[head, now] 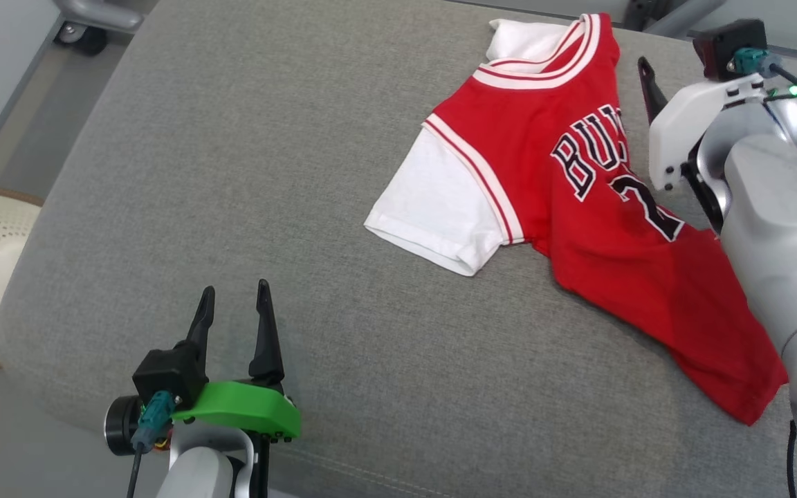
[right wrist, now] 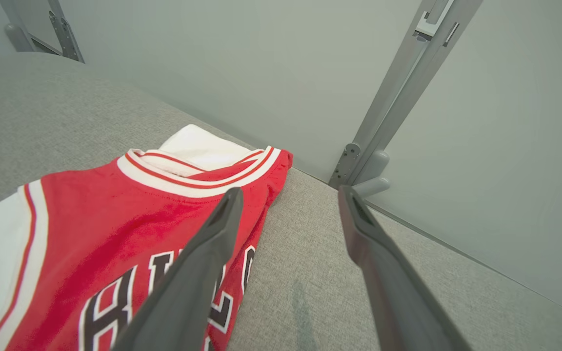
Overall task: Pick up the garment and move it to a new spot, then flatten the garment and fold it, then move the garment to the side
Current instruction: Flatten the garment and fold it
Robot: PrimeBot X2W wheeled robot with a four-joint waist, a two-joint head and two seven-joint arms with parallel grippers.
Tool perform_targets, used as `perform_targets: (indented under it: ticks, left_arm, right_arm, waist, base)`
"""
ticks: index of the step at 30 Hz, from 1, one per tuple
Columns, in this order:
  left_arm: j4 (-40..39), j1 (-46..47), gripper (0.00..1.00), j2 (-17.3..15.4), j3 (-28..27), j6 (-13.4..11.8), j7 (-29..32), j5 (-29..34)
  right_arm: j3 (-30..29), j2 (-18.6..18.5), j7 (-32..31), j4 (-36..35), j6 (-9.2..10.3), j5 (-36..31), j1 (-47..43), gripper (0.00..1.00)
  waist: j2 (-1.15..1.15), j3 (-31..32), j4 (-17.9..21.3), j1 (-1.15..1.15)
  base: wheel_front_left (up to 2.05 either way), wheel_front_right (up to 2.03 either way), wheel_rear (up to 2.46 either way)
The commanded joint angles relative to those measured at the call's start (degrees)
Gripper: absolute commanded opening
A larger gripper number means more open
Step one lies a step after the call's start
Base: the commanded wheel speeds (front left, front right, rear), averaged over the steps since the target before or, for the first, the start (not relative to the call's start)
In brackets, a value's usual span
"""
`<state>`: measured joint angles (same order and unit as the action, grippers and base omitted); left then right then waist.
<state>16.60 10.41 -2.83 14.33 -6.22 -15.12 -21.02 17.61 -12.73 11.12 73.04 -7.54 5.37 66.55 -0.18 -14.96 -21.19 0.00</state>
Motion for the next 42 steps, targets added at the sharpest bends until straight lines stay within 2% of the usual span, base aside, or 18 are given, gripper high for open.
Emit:
perform_targets:
  ticks: [1, 7, 12, 18, 23, 27, 32, 40, 41, 42]
  left_arm:
    - [0.1, -0.9, 1.0, -0.1, -0.3, 0.2, 0.0, 0.5]
    - [0.3, -1.5, 1.0, -0.1, -1.3, 0.8, 0.0, 2.0]
    - [0.3, -1.1, 1.0, -0.1, -1.7, 1.0, 0.0, 2.4]
    - [0.5, -0.4, 1.0, -0.1, -1.6, 1.5, 0.0, 2.5]
    - [0.5, -0.4, 1.0, -0.1, -2.0, 1.4, 0.0, 2.6]
    - [0.4, -1.1, 1.0, -0.1, -2.3, 1.5, 0.0, 2.6]
    - [0.1, -1.6, 1.0, -0.1, -2.7, 1.5, 0.0, 2.5]
    - [0.4, 0.1, 1.0, -0.1, -2.3, 1.5, 0.0, 2.6]
    - [0.5, 0.3, 1.0, -0.1, -2.3, 1.5, 0.0, 2.6]
    - [0.6, 0.3, 1.0, -0.1, -2.3, 1.5, 0.0, 2.6]
  right_arm:
    - [0.1, 0.1, 0.2, 0.3, 0.11, 1.1, -1.9, 1.0]
    - [2.3, 0.2, -1.0, -0.8, 0.11, 8.2, -9.3, 1.0]
    - [5.0, -1.1, -5.2, -5.4, 0.11, 16.9, -15.8, 1.0]
    - [9.1, -4.3, -12.5, -14.4, 0.1, 27.9, -22.7, 1.0]
    - [12.3, -9.0, -15.7, -24.1, 0.1, 35.4, -26.9, 1.0]
    - [13.4, -12.0, -15.7, -30.8, 0.09, 38.6, -29.9, 1.0]
    - [14.2, -14.6, -18.6, -36.5, 0.1, 41.1, -33.4, 1.0]
    - [15.3, -13.1, -20.8, -33.7, 0.09, 38.5, -33.5, 1.0]
    - [15.4, -12.8, -20.6, -33.2, 0.09, 38.0, -33.2, 0.26]
    - [15.6, -12.6, -20.5, -32.5, 0.08, 37.4, -33.0, 0.03]
  waist:
    - [0.18, 2.0, 3.7, 0.0]
    - [0.18, 3.4, 9.0, 0.0]
    - [0.18, 3.0, 11.5, 0.0]
    - [0.18, 2.3, 11.8, 0.0]
    - [0.18, 2.3, 11.0, 0.0]
    - [0.18, 2.5, 10.6, 0.0]
    - [0.18, 2.1, 10.7, 0.0]
    - [0.18, 0.8, 10.2, 0.0]
    - [0.18, 0.7, 10.0, 0.0]
    - [0.18, 0.6, 9.9, 0.0]
  base:
    - [0.0, 0.0, 0.0]
    - [0.0, 0.0, 0.0]
    - [0.0, 0.0, 0.0]
    - [0.0, 0.0, 0.0]
    - [0.0, 0.0, 0.0]
    - [0.0, 0.0, 0.0]
    - [0.0, 0.0, 0.0]
    - [0.0, 0.0, 0.0]
    - [0.0, 0.0, 0.0]
    - [0.0, 0.0, 0.0]
